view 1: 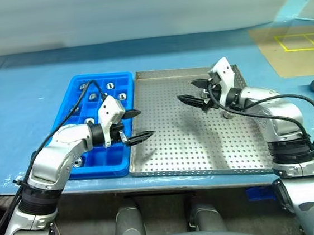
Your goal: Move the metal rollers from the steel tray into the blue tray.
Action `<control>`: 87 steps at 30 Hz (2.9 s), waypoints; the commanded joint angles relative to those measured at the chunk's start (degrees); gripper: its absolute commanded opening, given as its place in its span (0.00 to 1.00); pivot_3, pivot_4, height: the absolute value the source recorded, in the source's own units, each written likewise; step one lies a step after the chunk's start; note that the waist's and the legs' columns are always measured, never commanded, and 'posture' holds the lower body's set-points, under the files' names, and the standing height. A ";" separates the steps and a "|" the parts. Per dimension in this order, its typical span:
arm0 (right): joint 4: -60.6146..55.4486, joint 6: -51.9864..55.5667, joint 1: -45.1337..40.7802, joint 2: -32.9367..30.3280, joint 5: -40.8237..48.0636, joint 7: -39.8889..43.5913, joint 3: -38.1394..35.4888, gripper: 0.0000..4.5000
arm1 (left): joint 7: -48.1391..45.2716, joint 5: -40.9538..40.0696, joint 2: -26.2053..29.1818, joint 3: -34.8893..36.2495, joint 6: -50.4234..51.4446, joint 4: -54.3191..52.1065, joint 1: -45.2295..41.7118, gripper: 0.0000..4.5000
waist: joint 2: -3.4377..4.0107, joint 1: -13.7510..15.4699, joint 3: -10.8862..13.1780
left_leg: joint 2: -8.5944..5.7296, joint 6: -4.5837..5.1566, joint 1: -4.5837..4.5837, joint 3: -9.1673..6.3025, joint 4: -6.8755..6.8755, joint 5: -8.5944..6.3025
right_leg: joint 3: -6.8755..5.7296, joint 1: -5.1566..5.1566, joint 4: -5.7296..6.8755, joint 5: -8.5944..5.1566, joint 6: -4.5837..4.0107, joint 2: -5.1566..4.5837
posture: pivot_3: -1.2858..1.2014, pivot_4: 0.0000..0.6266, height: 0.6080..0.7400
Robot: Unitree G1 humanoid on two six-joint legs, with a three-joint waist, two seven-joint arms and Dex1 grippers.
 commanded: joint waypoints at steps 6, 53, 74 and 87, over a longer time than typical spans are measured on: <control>-2.74 8.78 2.85 -8.13 0.03 -6.58 -4.34 0.99 | -5.00 3.25 -3.38 -3.25 -3.87 6.81 -6.64 1.00 | 0.00 -1.01 0.00 | -0.06 0.03 -0.02 0.03 0.12 -0.01 | 0.03 0.05 0.00 0.03 -0.03 0.00 | 0.47 0.24 1.00; 16.76 8.49 1.26 -6.31 -1.02 -11.99 -1.64 0.99 | -11.33 14.28 -12.07 -6.38 -11.44 21.65 -19.51 1.00 | 0.01 -2.49 0.00 | -0.05 0.16 0.03 0.08 0.17 -0.08 | 0.03 0.15 -0.07 0.05 -0.07 0.00 | 0.47 0.24 1.00; 13.88 9.26 3.20 -9.14 -2.46 -9.08 0.98 0.36 | -11.73 13.52 -10.60 -5.49 -10.25 19.68 -18.36 1.00 | 0.01 -2.44 0.00 | -0.04 0.27 0.09 0.08 0.00 -0.15 | 0.02 0.36 -0.48 0.05 -0.07 -0.01 | 0.47 0.24 1.00; 3.14 4.51 -1.01 -0.22 1.56 -2.83 7.92 0.36 | -8.19 8.02 -5.69 1.05 -3.09 9.54 -11.45 1.00 | 0.05 -2.26 0.03 | 0.03 0.31 0.31 0.12 -0.58 -0.17 | -0.05 0.56 -1.08 0.09 -0.12 -0.02 | 0.51 0.24 1.00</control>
